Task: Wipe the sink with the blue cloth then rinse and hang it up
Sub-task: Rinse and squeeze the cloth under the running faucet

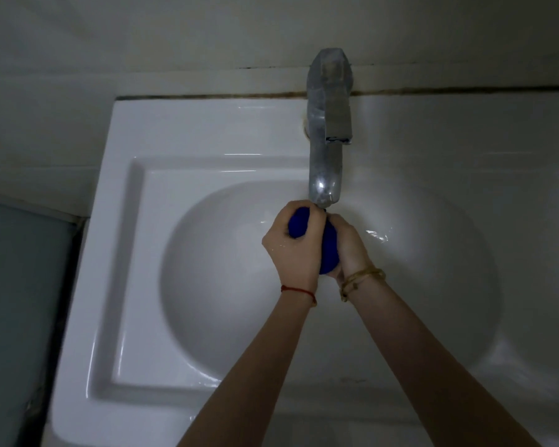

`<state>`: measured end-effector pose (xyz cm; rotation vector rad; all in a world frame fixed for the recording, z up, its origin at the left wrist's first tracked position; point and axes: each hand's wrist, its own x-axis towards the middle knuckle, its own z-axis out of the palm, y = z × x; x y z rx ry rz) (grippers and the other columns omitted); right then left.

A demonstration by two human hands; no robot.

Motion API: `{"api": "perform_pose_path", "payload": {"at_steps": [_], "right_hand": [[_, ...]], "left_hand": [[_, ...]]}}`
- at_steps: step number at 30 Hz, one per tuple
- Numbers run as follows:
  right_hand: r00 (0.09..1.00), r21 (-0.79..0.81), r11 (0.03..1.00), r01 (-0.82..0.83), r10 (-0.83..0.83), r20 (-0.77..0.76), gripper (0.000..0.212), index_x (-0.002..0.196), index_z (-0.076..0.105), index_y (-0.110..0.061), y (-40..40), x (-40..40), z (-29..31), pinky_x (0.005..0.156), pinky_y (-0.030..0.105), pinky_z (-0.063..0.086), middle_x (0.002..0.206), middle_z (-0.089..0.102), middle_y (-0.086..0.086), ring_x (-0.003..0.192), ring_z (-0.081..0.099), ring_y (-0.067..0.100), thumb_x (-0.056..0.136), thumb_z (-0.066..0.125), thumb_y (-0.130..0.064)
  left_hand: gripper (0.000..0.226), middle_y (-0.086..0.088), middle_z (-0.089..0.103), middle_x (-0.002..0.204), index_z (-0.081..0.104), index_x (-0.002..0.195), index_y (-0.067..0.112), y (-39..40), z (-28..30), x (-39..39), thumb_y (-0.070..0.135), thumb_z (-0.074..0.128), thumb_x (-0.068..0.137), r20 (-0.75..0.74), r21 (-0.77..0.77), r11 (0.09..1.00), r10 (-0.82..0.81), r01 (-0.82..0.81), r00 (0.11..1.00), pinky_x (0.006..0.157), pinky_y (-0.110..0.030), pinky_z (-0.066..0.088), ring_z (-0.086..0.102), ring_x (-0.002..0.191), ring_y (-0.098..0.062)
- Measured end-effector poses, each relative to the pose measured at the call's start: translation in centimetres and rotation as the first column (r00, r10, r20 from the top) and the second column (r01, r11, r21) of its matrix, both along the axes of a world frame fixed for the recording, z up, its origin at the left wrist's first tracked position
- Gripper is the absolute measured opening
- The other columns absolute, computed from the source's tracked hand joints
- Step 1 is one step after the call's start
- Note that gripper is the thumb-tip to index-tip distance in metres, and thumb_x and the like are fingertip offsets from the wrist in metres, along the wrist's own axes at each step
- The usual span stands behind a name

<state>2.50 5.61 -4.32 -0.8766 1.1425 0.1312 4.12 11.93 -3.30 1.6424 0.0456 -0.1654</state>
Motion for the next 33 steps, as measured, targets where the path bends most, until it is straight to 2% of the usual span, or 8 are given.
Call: {"api": "perform_pose_path", "payload": {"at_steps": [2,4,6,9,16,22,26,33], "right_hand": [[0.997,-0.197,0.978,-0.07,0.062,-0.049,0.034,0.099,0.065,-0.008,0.5,0.4,0.1,0.097,0.052,0.048,0.109,0.067,0.018,0.106,0.062,0.037,0.095,0.044,-0.034],[0.998,-0.291,0.956,-0.045,0.028,-0.062,0.038,0.078,0.065,-0.014,0.7,0.7,0.1,0.081,0.043,0.054,0.084,0.07,0.008,0.085,0.066,0.029,0.093,0.042,-0.04],[0.999,-0.353,0.935,-0.021,0.007,-0.039,0.046,0.055,0.059,-0.022,0.8,0.7,0.0,0.06,0.031,0.047,0.054,0.062,-0.005,0.057,0.06,0.014,0.091,0.042,-0.044],[1.0,-0.427,0.904,0.01,-0.005,0.011,0.062,0.03,0.045,-0.023,1.1,0.6,-0.5,0.049,0.028,0.033,0.034,0.044,-0.011,0.034,0.041,0.004,0.09,0.045,-0.035],[0.993,-0.543,0.836,0.081,-0.02,0.118,0.058,0.029,0.038,-0.02,1.5,0.6,-1.2,0.036,0.017,0.027,0.033,0.036,-0.01,0.035,0.034,0.006,0.086,0.048,-0.017],[0.989,-0.667,0.744,0.036,0.071,0.132,0.052,0.031,0.042,-0.022,1.8,-0.1,-2.0,0.041,0.024,0.03,0.032,0.034,-0.01,0.037,0.033,0.007,0.083,0.047,-0.017],[0.98,-0.759,0.651,0.008,0.147,0.136,0.055,0.032,0.034,-0.025,1.6,-0.2,-2.5,0.037,0.016,0.026,0.029,0.034,-0.011,0.033,0.032,0.007,0.084,0.048,-0.01],[0.953,-0.87,0.487,-0.073,0.292,0.084,0.044,0.038,0.028,-0.022,1.3,-0.4,-2.6,0.041,0.018,0.021,0.035,0.03,-0.008,0.034,0.027,0.01,0.079,0.043,-0.016]], "left_hand": [[0.016,0.008,0.065,0.071,0.065,0.072,0.02,-0.2,0.0,-0.2,0.007,0.067,0.081,0.042,0.028,0.999,0.022,-0.024,0.999,0.069,-0.016,0.049,0.06,0.071,-0.004],[0.016,0.011,0.06,0.065,0.061,0.067,0.02,-0.5,0.0,-0.2,0.012,0.067,0.079,0.059,0.024,0.997,0.068,-0.069,0.996,0.065,-0.015,0.047,0.056,0.066,-0.002],[0.018,0.009,0.056,0.061,0.058,0.064,0.015,-0.6,0.0,-0.2,0.009,0.067,0.078,0.046,0.009,0.993,0.117,-0.118,0.992,0.062,-0.017,0.045,0.051,0.061,-0.002],[0.024,0.004,0.053,0.056,0.056,0.061,0.009,-0.9,-0.2,0.1,0.001,0.069,0.08,0.014,0.001,0.99,0.14,-0.14,0.99,0.058,-0.02,0.045,0.047,0.057,-0.003],[0.044,0.005,0.038,0.045,0.04,0.047,0.015,-1.0,-0.4,0.9,-0.004,0.06,0.082,-0.051,-0.008,0.98,0.197,-0.198,0.979,0.048,-0.017,0.035,0.035,0.047,-0.005],[0.049,0.005,0.032,0.041,0.032,0.043,0.015,-1.1,-1.0,1.0,0.0,0.058,0.082,-0.197,-0.01,0.962,0.265,-0.272,0.944,0.047,-0.026,0.033,0.031,0.047,-0.012],[0.051,0.006,0.027,0.04,0.028,0.041,0.018,-1.2,-1.5,1.1,0.002,0.058,0.08,-0.285,0.005,0.943,0.32,-0.332,0.904,0.048,-0.03,0.03,0.026,0.046,-0.012],[0.056,0.004,0.025,0.041,0.025,0.035,0.023,-1.2,-2.0,1.6,0.005,0.059,0.074,-0.459,0.041,0.897,0.408,-0.44,0.789,0.053,-0.033,0.029,0.025,0.05,-0.017]]}}
